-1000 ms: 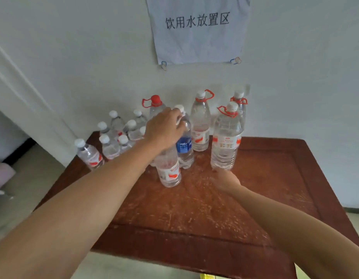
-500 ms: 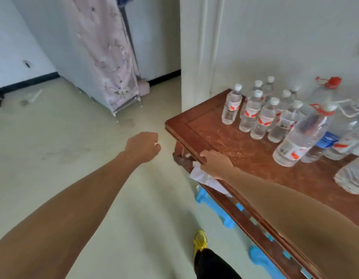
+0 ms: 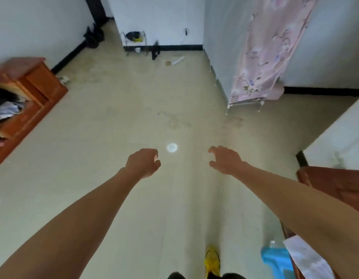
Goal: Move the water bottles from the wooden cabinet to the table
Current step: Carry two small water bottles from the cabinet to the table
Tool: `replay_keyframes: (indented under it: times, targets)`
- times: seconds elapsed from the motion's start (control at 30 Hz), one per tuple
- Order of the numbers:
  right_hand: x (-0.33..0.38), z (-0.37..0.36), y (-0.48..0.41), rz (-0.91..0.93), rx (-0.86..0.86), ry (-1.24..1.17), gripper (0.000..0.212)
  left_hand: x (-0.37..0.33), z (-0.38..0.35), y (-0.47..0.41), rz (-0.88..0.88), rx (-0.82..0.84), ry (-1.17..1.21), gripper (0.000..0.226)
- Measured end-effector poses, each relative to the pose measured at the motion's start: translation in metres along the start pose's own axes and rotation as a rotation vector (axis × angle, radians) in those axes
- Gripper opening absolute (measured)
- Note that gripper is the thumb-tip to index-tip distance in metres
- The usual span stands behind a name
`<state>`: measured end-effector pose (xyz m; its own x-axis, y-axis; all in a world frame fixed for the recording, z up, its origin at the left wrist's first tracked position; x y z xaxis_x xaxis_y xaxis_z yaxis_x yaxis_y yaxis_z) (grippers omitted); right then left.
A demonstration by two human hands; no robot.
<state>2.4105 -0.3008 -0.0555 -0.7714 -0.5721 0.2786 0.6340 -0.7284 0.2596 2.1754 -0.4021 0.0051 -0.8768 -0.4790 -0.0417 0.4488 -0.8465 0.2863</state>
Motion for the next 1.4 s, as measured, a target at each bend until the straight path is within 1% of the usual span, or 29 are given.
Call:
replay_keyframes:
  times: [0.07, 0.13, 0.23, 0.27, 0.3, 0.43, 0.5, 0.67, 0.77, 0.93, 1.07, 1.2, 1.33, 1.4]
  targets:
    - [0.028, 0.006, -0.047, 0.090, 0.033, 0.016, 0.053, 0.040, 0.004, -0.014, 0.111, 0.006, 0.042, 0.033]
    - [0.073, 0.006, -0.101, 0.199, 0.083, 0.056, 0.053, 0.094, 0.005, -0.023, 0.237, 0.028, 0.077, 0.033]
    - [0.135, 0.004, -0.162, 0.323, 0.125, 0.103, 0.052, 0.162, 0.006, -0.034, 0.374, 0.031, 0.102, 0.033]
    - [0.168, 0.001, -0.191, 0.386, 0.142, 0.125, 0.052, 0.196, 0.006, -0.041, 0.440, 0.030, 0.128, 0.032]
    - [0.186, -0.001, -0.207, 0.420, 0.148, 0.134, 0.052, 0.214, 0.007, -0.044, 0.476, 0.033, 0.142, 0.031]
    - [0.297, -0.016, -0.305, 0.590, 0.195, 0.172, 0.053, 0.320, 0.009, -0.081, 0.634, 0.026, 0.193, 0.031]
    - [0.347, -0.015, -0.352, 0.639, 0.192, 0.189, 0.053, 0.368, 0.018, -0.106, 0.686, 0.007, 0.217, 0.031]
    - [0.462, 0.009, -0.457, 0.717, 0.186, 0.198, 0.052, 0.478, 0.066, -0.169, 0.766, -0.011, 0.226, 0.032]
    - [0.511, 0.022, -0.502, 0.772, 0.183, 0.192, 0.051, 0.524, 0.094, -0.207, 0.789, -0.016, 0.222, 0.032]
    - [0.567, 0.030, -0.596, 0.815, 0.197, 0.199, 0.050, 0.587, 0.119, -0.287, 0.807, -0.028, 0.219, 0.031]
    - [0.609, 0.036, -0.710, 0.846, 0.207, 0.225, 0.051, 0.647, 0.139, -0.380, 0.839, -0.045, 0.213, 0.031]
    - [0.652, 0.055, -0.821, 0.867, 0.225, 0.247, 0.051, 0.700, 0.170, -0.464, 0.896, -0.055, 0.267, 0.032]
    - [0.713, 0.088, -0.910, 0.926, 0.197, 0.282, 0.050, 0.747, 0.213, -0.523, 0.936, -0.135, 0.331, 0.031]
    - [0.755, 0.095, -0.948, 0.976, 0.207, 0.289, 0.050, 0.779, 0.224, -0.545, 0.977, -0.136, 0.346, 0.031]
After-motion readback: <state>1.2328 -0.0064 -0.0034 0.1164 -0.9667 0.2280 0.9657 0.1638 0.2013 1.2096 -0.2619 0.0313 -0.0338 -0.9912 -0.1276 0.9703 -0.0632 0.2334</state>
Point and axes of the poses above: each hand's wrist, its own y-axis away from the middle knuckle, its own z-axis out of the back of the hand, x = y × z, the point moved 9 cm from there along -y, towards the middle knuckle, and after that the axes turned 14 degrees about z, right-handed, at the moved point
